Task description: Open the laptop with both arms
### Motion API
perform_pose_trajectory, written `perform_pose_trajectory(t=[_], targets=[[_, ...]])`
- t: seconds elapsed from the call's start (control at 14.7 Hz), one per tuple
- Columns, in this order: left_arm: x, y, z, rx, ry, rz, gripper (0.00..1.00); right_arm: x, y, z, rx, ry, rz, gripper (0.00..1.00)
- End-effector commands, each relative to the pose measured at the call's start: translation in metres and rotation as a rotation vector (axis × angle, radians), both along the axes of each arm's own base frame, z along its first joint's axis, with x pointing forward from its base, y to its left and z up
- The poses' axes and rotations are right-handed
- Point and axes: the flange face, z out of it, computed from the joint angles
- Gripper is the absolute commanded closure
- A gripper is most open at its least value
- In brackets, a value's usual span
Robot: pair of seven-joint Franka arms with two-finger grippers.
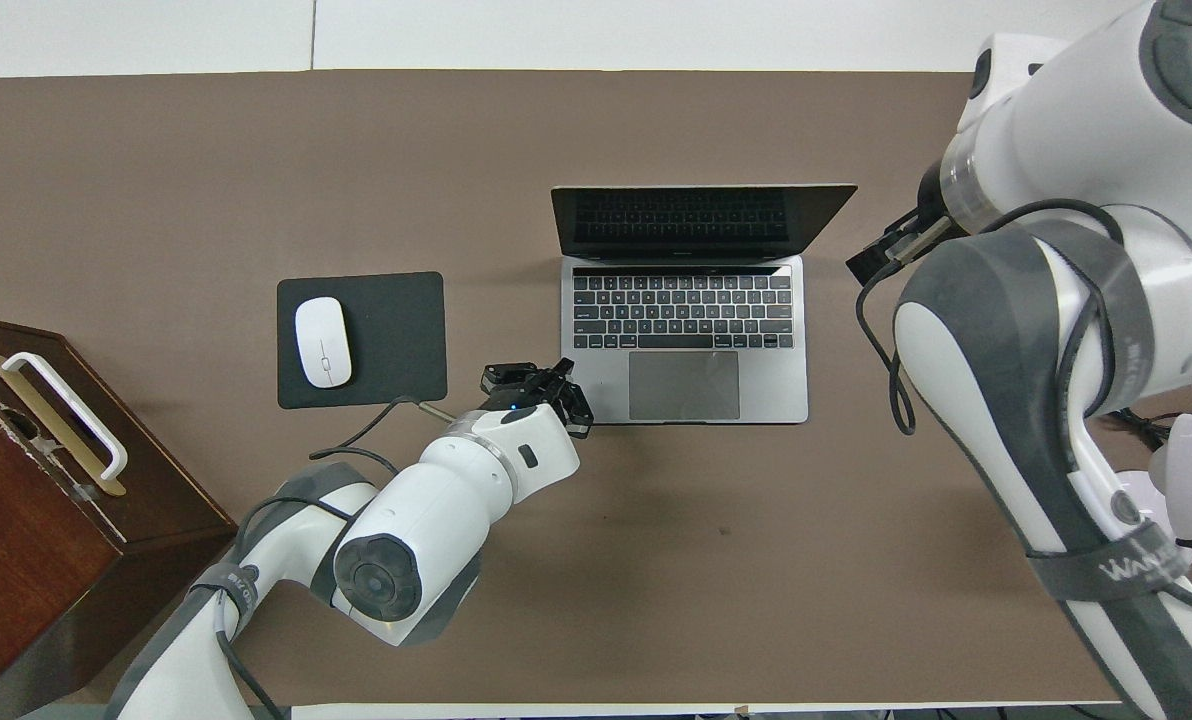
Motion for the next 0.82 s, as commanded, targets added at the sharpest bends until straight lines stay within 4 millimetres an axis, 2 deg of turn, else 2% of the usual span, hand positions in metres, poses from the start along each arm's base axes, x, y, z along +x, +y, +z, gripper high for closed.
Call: perform_pose_trajectory(t=[0.0, 0.2, 0.41, 0.54, 0.75], targets=[[0.015, 0.002, 0.025, 0.037, 0.045, 0.018, 1.0, -0.018, -0.011, 0.013, 0.037, 0.063, -0.111, 0.0], [0.026, 0.0, 0.048, 0.078, 0.097, 0.027, 1.0, -0.032, -0.023, 0.017, 0.048, 0.119, -0.248, 0.0], [0.038, 0.005, 0.066, 0.094, 0.12, 0.046, 1.0, -0.039, -0.055, 0.03, 0.08, 0.142, -0.354, 0.0], [0.045, 0.002, 0.085, 0.115, 0.148, 0.05, 1.0, -0.042, -0.055, 0.03, 0.078, 0.151, -0.362, 0.0], [0.057, 0.005, 0.11, 0.147, 0.191, 0.065, 1.0, -0.055, -0.059, 0.019, 0.071, 0.17, -0.359, 0.0]])
